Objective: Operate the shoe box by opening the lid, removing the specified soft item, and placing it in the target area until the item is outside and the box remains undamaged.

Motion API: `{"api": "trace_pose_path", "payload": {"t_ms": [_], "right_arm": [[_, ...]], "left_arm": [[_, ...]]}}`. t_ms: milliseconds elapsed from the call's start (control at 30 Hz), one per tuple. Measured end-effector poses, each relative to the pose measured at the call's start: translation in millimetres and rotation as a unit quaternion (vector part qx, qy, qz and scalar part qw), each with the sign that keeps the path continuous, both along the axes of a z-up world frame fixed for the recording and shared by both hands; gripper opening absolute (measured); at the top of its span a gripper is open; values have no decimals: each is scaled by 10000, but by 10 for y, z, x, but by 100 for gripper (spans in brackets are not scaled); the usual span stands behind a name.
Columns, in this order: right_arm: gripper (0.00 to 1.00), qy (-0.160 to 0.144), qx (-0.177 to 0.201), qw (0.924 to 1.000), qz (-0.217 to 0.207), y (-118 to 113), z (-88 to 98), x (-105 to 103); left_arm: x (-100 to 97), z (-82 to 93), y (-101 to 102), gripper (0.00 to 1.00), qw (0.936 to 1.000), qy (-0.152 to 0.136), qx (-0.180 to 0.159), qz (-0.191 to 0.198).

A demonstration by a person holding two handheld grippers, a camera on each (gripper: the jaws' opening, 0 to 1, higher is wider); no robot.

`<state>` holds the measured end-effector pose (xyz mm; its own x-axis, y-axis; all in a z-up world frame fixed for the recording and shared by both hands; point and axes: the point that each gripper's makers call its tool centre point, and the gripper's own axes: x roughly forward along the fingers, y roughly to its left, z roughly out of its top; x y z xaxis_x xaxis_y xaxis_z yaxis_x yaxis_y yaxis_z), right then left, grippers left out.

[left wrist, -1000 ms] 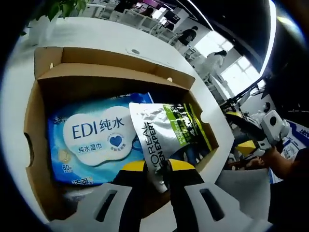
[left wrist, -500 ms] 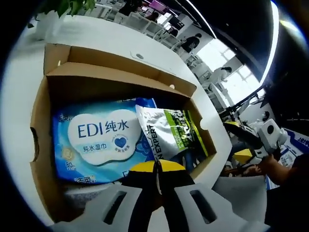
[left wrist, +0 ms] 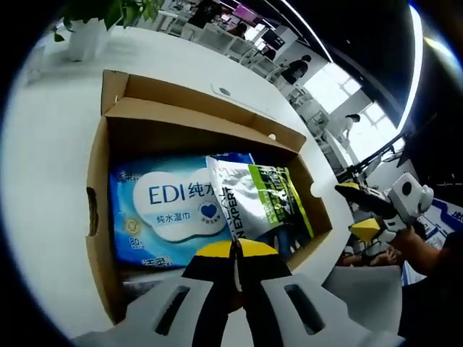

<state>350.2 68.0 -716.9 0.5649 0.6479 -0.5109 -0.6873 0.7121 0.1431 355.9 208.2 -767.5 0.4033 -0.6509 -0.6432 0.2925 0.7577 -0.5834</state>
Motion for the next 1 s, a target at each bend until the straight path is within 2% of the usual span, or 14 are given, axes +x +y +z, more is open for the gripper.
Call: {"api": "trace_pose_path", "payload": {"t_ms": [233,533,700,1000], "right_arm": [[50,262,79,9996,91,149,-87,69],[45,515,-113,9984,190,291,-237,146],[43,793,-100,9966,198,378,-353,180],[42,1089,-124,9938,208,468,-496,219]], "left_arm": [[27,-26,59,0,9999,-37,156,38],[65,-64,134,0,9994,-13,311,138],[80,-75,166,0,9993,-10,317,185],[79,-105,201,0,9992,2,332,233]]}}
